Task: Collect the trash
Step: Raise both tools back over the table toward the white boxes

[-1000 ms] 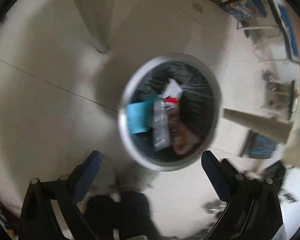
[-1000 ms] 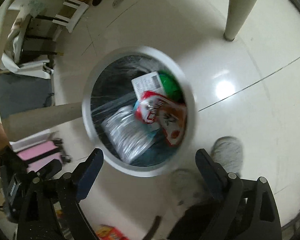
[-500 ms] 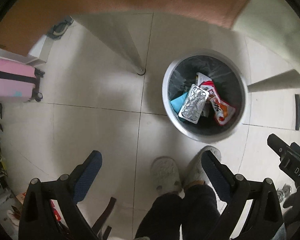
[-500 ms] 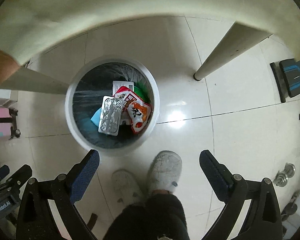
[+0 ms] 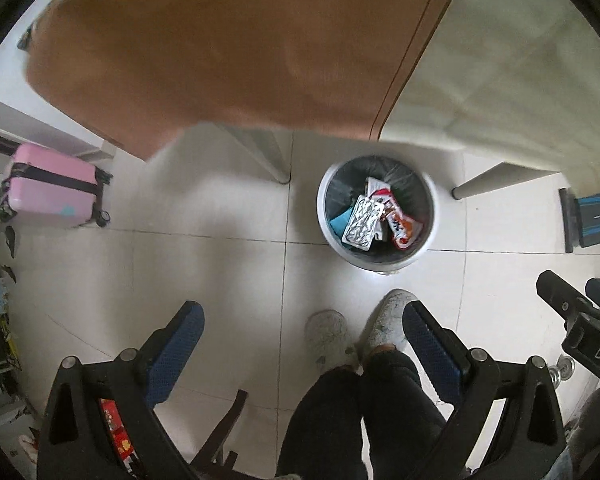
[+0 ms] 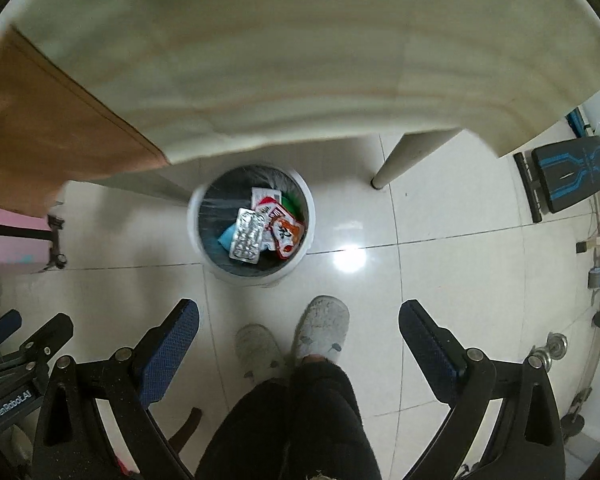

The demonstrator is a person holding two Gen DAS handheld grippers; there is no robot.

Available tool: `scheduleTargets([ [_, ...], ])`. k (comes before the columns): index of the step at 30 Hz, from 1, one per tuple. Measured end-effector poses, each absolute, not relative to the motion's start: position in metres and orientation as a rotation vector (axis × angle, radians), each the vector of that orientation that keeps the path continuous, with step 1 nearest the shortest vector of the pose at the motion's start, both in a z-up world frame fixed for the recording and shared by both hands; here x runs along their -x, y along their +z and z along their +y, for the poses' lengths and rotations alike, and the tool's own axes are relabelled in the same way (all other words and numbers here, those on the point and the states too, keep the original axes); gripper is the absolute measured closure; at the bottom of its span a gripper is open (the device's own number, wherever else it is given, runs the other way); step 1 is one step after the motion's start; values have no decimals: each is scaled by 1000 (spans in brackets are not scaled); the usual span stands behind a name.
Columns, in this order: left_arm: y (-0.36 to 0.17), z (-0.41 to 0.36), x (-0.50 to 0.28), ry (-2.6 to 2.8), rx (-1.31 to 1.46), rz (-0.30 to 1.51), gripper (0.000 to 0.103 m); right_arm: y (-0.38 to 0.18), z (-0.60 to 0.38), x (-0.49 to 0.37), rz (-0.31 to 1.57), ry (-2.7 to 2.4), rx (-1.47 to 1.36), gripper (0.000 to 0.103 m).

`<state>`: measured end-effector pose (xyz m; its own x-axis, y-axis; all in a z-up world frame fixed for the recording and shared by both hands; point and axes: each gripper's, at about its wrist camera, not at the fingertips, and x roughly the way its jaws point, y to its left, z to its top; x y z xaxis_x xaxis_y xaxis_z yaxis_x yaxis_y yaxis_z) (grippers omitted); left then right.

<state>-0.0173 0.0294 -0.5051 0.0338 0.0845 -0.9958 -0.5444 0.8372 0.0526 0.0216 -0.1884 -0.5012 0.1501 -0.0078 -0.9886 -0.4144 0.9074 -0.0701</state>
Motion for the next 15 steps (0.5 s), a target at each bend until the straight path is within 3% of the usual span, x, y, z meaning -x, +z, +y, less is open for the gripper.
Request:
scheduleTargets([
  [15,-333,18,14,443,371,1307,1,-299,-182,-1,1337,392,278,2],
])
